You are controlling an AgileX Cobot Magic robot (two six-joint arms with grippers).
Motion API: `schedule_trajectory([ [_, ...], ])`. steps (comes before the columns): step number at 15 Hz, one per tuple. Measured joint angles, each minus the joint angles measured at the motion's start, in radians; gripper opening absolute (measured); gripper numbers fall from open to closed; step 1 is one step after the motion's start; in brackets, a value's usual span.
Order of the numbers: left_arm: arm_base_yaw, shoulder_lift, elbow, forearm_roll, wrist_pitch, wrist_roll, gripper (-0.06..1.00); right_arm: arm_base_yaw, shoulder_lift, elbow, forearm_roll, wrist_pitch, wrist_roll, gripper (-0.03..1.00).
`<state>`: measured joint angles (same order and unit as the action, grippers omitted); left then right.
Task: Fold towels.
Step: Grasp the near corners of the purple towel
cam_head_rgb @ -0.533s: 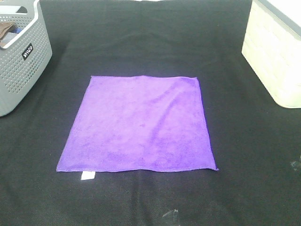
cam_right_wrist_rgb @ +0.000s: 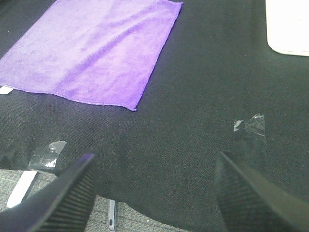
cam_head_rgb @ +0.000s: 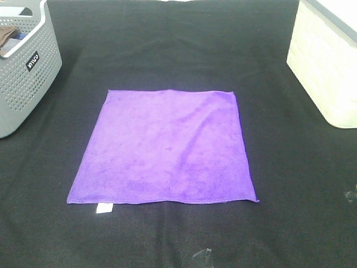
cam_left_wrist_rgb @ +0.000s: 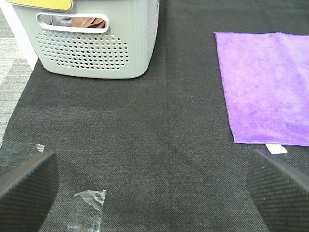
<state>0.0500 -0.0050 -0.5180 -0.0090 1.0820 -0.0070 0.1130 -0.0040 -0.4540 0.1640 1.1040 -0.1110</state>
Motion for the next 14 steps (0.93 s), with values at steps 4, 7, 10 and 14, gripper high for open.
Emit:
schedule_trajectory([
  [4,0.000,0.000,0.000,0.000,0.000,0.000,0.99,0.000,0.000,0.000,0.000,0.000,0.000,0.66],
  [7,0.000,0.000,0.000,0.000,0.000,0.000,0.99,0.000,0.000,0.000,0.000,0.000,0.000,0.66],
  [10,0.000,0.000,0.000,0.000,0.000,0.000,0.99,0.000,0.000,0.000,0.000,0.000,0.000,0.66],
  [14,0.000,0.000,0.000,0.000,0.000,0.000,0.99,0.000,0.000,0.000,-0.006,0.000,0.000,0.75],
])
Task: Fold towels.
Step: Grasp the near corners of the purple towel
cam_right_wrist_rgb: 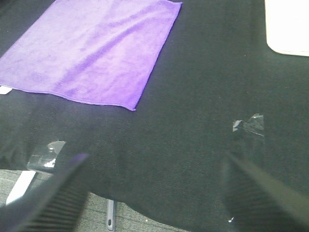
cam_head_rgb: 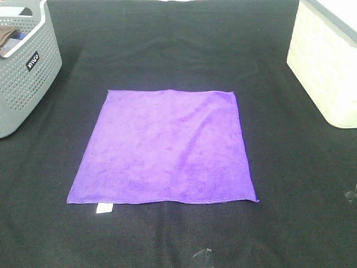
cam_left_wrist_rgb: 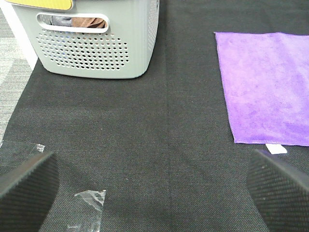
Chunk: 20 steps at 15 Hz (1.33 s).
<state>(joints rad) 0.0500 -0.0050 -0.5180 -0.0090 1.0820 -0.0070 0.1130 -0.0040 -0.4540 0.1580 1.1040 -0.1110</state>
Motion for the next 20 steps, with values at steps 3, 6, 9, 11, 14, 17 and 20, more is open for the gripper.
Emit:
schedule_trajectory([
  [3,0.000,0.000,0.000,0.000,0.000,0.000,0.99,0.000,0.000,0.000,-0.017,0.000,0.000,0.94],
  [6,0.000,0.000,0.000,0.000,0.000,0.000,0.99,0.000,0.000,0.000,-0.017,0.000,0.000,0.96],
  [9,0.000,0.000,0.000,0.000,0.000,0.000,0.99,0.000,0.000,0.000,-0.019,0.000,0.000,0.96],
  [11,0.000,0.000,0.000,0.000,0.000,0.000,0.99,0.000,0.000,0.000,-0.021,0.000,0.000,0.96],
  [14,0.000,0.000,0.000,0.000,0.000,0.000,0.99,0.000,0.000,0.000,-0.021,0.000,0.000,0.96],
  [17,0.000,0.000,0.000,0.000,0.000,0.000,0.99,0.000,0.000,0.000,-0.021,0.000,0.000,0.96],
  [20,0.000,0.000,0.000,0.000,0.000,0.000,0.99,0.000,0.000,0.000,-0.021,0.000,0.000,0.96],
])
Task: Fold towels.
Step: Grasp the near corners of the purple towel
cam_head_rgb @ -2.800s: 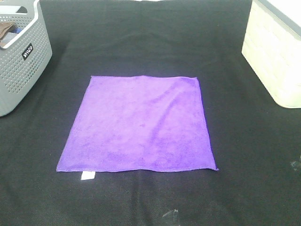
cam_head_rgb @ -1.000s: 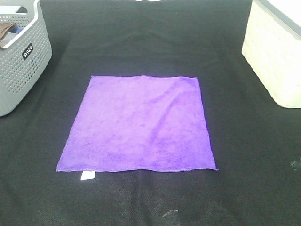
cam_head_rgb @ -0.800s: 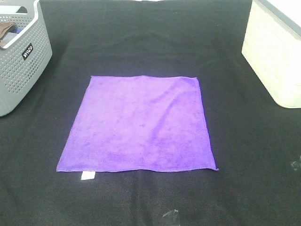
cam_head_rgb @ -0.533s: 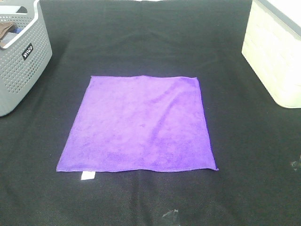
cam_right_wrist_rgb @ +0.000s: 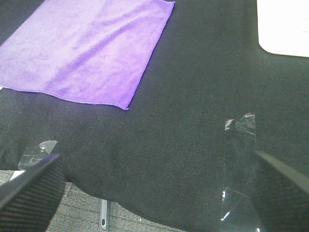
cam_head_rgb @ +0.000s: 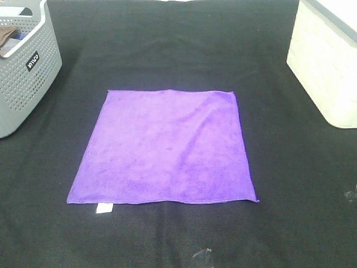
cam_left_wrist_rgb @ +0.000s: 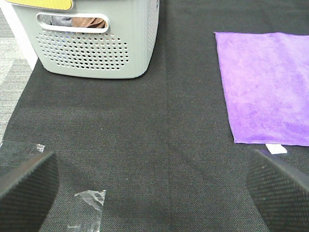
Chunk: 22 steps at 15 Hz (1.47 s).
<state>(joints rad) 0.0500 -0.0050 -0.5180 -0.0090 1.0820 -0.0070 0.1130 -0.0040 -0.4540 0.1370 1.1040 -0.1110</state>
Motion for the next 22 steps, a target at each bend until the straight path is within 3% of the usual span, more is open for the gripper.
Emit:
schedule_trajectory([
  [12,0.000,0.026,-0.013,-0.004,0.023,0.000,0.99,0.000,0.077,-0.026,0.016,0.014,0.005,0.96],
  [14,0.000,0.208,-0.110,-0.004,0.118,0.000,0.99,0.000,0.298,-0.113,0.016,0.027,0.031,0.96],
  [17,0.000,0.636,-0.273,-0.004,0.132,0.000,0.99,0.000,0.758,-0.304,0.036,0.035,0.048,0.96],
  [18,0.000,0.757,-0.305,-0.004,0.131,0.007,0.99,0.000,0.886,-0.345,0.053,0.007,0.028,0.96],
  [20,0.000,0.979,-0.333,-0.044,0.100,0.050,0.99,0.000,1.118,-0.378,0.112,-0.142,-0.036,0.96],
  [22,0.000,1.211,-0.333,-0.174,0.006,0.147,0.99,0.000,1.269,-0.381,0.198,-0.258,-0.099,0.96],
])
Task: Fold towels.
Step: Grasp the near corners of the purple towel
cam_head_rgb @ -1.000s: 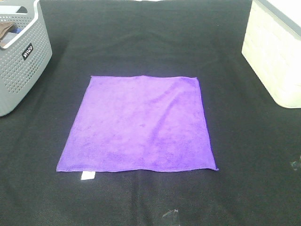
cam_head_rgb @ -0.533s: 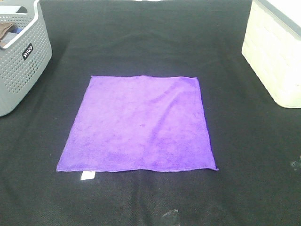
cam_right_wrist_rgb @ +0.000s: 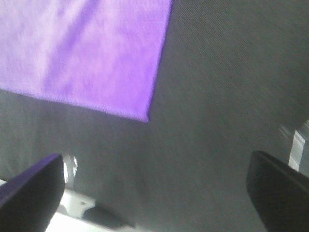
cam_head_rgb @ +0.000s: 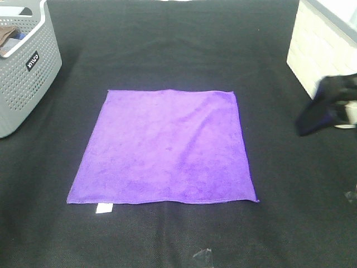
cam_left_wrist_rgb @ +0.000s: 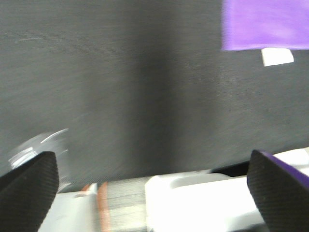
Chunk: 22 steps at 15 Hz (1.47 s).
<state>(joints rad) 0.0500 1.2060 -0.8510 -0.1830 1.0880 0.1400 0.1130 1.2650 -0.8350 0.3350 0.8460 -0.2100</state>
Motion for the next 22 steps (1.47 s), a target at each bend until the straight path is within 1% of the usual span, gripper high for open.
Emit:
schedule_trajectory([
  [1,0.000,0.063,0.000,-0.045,-0.041,0.030,0.99,0.000,0.049,-0.001,0.028,-0.028,-0.029,0.96],
  [2,0.000,0.149,-0.004,-0.133,-0.116,0.086,0.99,0.000,0.108,-0.003,0.068,-0.054,-0.062,0.96],
  [3,-0.011,0.240,-0.020,-0.214,-0.174,0.140,0.99,-0.001,0.180,-0.003,0.126,-0.084,-0.129,0.96],
  [4,-0.032,0.317,-0.038,-0.265,-0.205,0.188,0.99,-0.018,0.235,-0.003,0.183,-0.094,-0.191,0.96],
  [5,-0.059,0.383,-0.058,-0.291,-0.233,0.243,0.99,-0.053,0.292,-0.003,0.257,-0.096,-0.265,0.96],
  [6,-0.073,0.434,-0.073,-0.310,-0.267,0.275,0.99,-0.093,0.336,-0.003,0.331,-0.098,-0.324,0.96],
  [7,-0.078,0.474,-0.079,-0.326,-0.308,0.290,0.99,-0.128,0.374,-0.003,0.398,-0.103,-0.373,0.96],
  [8,-0.078,0.490,-0.080,-0.332,-0.342,0.294,0.99,-0.150,0.398,-0.003,0.438,-0.116,-0.399,0.96],
  [10,-0.078,0.496,-0.080,-0.347,-0.361,0.294,0.99,-0.154,0.419,-0.003,0.457,-0.118,-0.407,0.96],
  [13,-0.078,0.521,-0.080,-0.406,-0.355,0.298,0.99,-0.154,0.430,-0.003,0.462,-0.118,-0.412,0.96],
  [16,-0.078,0.605,-0.080,-0.417,-0.340,0.304,0.99,-0.154,0.524,-0.003,0.464,-0.130,-0.426,0.96],
  [18,-0.078,0.649,-0.089,-0.419,-0.338,0.332,0.99,-0.154,0.591,-0.004,0.483,-0.153,-0.452,0.96],
  [22,-0.078,0.733,-0.101,-0.465,-0.337,0.385,0.99,-0.157,0.661,-0.018,0.506,-0.138,-0.467,0.96],
])
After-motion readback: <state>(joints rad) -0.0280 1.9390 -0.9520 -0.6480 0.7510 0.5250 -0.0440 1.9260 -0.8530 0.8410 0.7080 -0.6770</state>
